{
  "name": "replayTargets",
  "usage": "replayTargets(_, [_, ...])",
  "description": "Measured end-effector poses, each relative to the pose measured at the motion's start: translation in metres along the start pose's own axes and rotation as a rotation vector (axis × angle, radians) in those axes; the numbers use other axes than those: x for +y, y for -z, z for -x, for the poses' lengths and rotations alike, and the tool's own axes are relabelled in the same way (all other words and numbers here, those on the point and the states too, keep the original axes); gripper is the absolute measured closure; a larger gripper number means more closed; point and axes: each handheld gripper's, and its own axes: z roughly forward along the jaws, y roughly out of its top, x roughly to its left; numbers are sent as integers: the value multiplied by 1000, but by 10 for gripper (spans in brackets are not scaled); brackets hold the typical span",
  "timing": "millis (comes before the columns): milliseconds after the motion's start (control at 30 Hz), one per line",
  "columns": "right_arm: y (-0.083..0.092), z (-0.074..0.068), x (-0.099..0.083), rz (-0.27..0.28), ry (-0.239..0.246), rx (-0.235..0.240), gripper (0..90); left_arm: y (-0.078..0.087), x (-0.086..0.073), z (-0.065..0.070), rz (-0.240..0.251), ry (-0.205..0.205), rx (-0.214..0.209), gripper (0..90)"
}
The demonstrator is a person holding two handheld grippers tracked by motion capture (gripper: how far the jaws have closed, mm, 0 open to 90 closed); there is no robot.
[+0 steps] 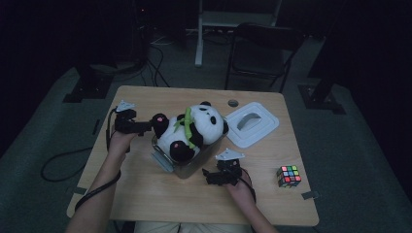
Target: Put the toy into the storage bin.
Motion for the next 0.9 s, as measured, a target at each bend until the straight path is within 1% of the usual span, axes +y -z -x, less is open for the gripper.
replayTargets(67, [0, 1, 1, 4, -6, 2, 123, -8, -5, -1, -32, -11, 8, 10])
replayTargets(100, [0, 2, 2, 7, -6, -2, 123, -11, -7, 0, -34, -14, 10, 9])
replayTargets(167, [0, 2, 3, 11, -12, 1, 123, -17, -11, 0, -57, -30, 17, 9])
replayTargets(267, [0, 3, 5, 18, -11, -5, 123, -21, -14, 1, -51, -27, 20, 11])
replayTargets(333, [-1, 5, 6, 20, -12, -14, 123, -24, -16, 0, -57, -32, 23, 11])
replayTargets(400, [-2, 6, 7, 21, -17, -14, 123, -28, -18, 1, -86, -51, 27, 11])
replayTargets(433, [-3, 6, 8, 21, -18, -17, 123, -30, -19, 2, -89, -52, 28, 11])
replayTargets(467, [-3, 7, 8, 22, -20, -17, 123, -30, -20, 2, -78, -45, 19, 11])
replayTargets(533, [-3, 8, 9, 27, -24, -18, 123, -32, -21, 4, -84, -54, 21, 11])
replayTargets(667, [-3, 11, 10, 32, -36, -26, 123, -32, -24, 4, -86, -49, 15, 11])
replayTargets(733, [-3, 13, 11, 38, -38, -31, 123, -31, -25, 5, -90, -57, 14, 11])
replayTargets(833, [-1, 17, 12, 39, -47, -30, 123, -28, -26, 8, -89, -68, 24, 11])
replayTargets(900, [0, 19, 11, 43, -51, -40, 123, -25, -28, 11, -91, -76, 20, 11])
